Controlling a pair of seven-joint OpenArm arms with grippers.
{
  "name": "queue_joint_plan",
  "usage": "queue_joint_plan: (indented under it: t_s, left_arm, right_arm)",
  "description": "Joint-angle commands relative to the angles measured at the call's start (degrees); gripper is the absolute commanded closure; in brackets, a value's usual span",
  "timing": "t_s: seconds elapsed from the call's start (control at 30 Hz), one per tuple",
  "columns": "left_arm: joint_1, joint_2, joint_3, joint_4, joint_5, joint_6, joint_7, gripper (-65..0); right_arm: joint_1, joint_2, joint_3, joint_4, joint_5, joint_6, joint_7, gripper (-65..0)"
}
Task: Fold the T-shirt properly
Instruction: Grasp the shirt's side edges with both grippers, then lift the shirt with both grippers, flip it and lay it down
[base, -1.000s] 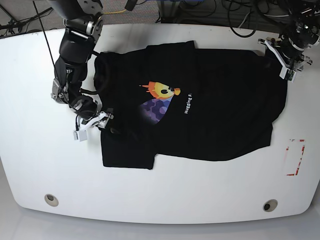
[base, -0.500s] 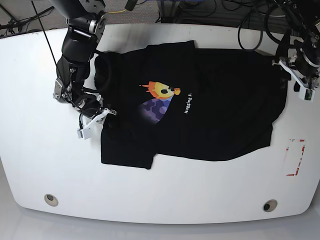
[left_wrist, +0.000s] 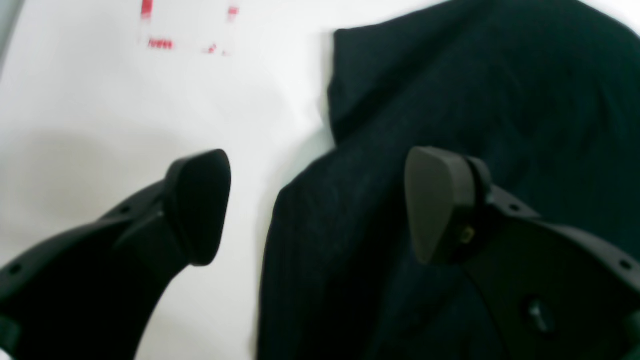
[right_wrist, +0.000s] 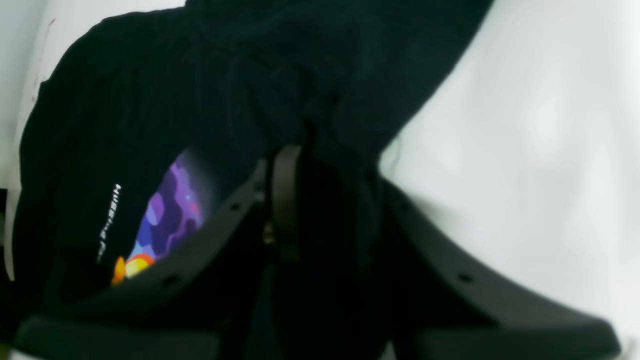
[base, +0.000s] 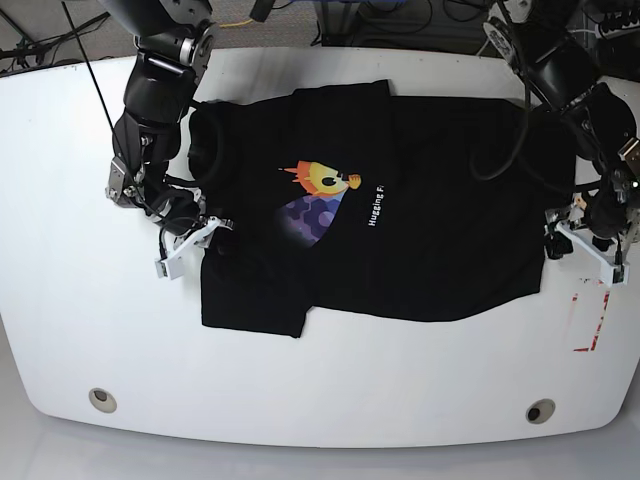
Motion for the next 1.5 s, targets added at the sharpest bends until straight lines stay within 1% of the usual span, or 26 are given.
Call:
queue_joint_plan:
  t_s: [0.0, 0.1, 0.17, 0.23, 0.33, 0.4, 0.5, 0.63, 0.8, 0.93, 0.97, 1.03, 1.07, 1.13, 1.2, 1.23, 1.4, 1.47]
  left_arm:
    - [-3.3, -1.3, 0.5, -6.1, -0.5, 0.6, -5.6, -51.2]
    - [-4.6, -1.6, 1.8, -12.0, -0.4, 0.8, -9.7, -51.2]
    - [-5.0, -2.7, 2.9, -15.9, -0.4, 0.9, -12.7, -51.2]
    - [-6.9, -2.8, 5.1, -19.8, -0.4, 1.1, -15.9, -51.2]
    - [-8.4, -3.1, 6.6, -25.0, -0.4, 2.8, -18.9, -51.2]
    - [-9.0, -4.5, 6.8, -28.9, -0.4, 4.5, -21.3, -51.4]
    - [-10.6, -4.7, 7.3, -34.1, -0.4, 4.7, -25.2, -51.4]
    - [-12.3, -4.9, 10.4, -39.7, -0.5, 4.7, -27.4, -51.4]
    - [-13.0, -4.9, 10.6, -44.1, -0.5, 4.7, -31.7, -51.4]
    - [-14.2, -4.9, 10.6, -46.6, -0.5, 4.7, -32.3, -51.0]
    - [-14.2, -4.9, 10.6, -46.9, -0.5, 4.8, -32.3, -50.0]
    - [-14.2, -4.9, 10.6, -47.4, -0.5, 4.8, -32.7, -41.8]
    - [-14.2, -4.9, 10.6, -47.4, -0.4, 4.8, -33.3, -34.7]
    - [-14.2, -4.9, 10.6, -47.5, -0.4, 4.8, -34.1, -16.2]
    - [-14.2, -4.9, 10.6, -47.5, -0.4, 4.8, -34.1, -4.7]
    - [-14.2, -4.9, 10.6, -48.1, -0.4, 4.6, -34.1, -0.3]
    - [-15.3, -4.9, 10.6, -49.3, -0.4, 4.6, -34.0, 0.0]
    - [-15.3, -4.9, 10.3, -48.3, -0.7, 4.5, -34.0, 0.0]
  right_arm:
    - [1.2, 1.1, 0.0, 0.8, -0.1, 0.2, 0.2, -13.6]
    - [1.1, 1.0, 0.0, 1.0, 0.3, 0.2, 0.1, -13.3]
    - [1.0, 1.3, 0.0, 0.8, -0.1, 0.2, 0.2, -13.3]
    - [1.0, 1.4, 0.0, 0.8, -0.1, 0.2, 0.3, -13.3]
    - [0.9, 1.4, 0.0, 1.0, 0.1, 0.3, 0.1, -13.3]
    - [0.8, 1.4, 0.1, 1.0, 0.2, 0.3, 0.1, -13.2]
    - [0.8, 2.0, 0.1, 1.0, -0.1, 0.3, 0.2, -13.2]
    - [0.7, 2.1, 0.1, 1.0, 0.4, 0.3, -0.3, -13.2]
    - [0.6, 2.2, 0.2, 1.0, -0.1, 0.3, -0.5, -13.2]
    - [0.6, 2.2, 0.2, 1.1, 0.4, 0.3, -0.7, -13.0]
    - [0.6, 2.2, 0.2, 1.1, 0.3, 0.3, -0.7, -13.0]
    - [0.6, 2.2, 0.2, 1.1, 0.1, 0.3, -0.7, -13.0]
    - [0.6, 2.2, 0.2, 1.1, 0.0, 0.3, -0.7, -13.0]
    - [0.6, 2.2, 0.2, 1.1, 0.0, 0.3, -0.7, -13.0]
    - [0.6, 2.2, 0.2, 1.1, 0.1, 0.4, -0.7, -12.8]
    - [0.6, 2.2, 0.2, 1.1, 0.2, 0.4, -0.7, -12.8]
    - [0.9, 2.2, 0.1, 1.2, 0.4, 0.4, -0.7, -12.8]
    - [0.8, 2.2, 0.1, 3.4, 0.4, 0.3, -0.8, -12.8]
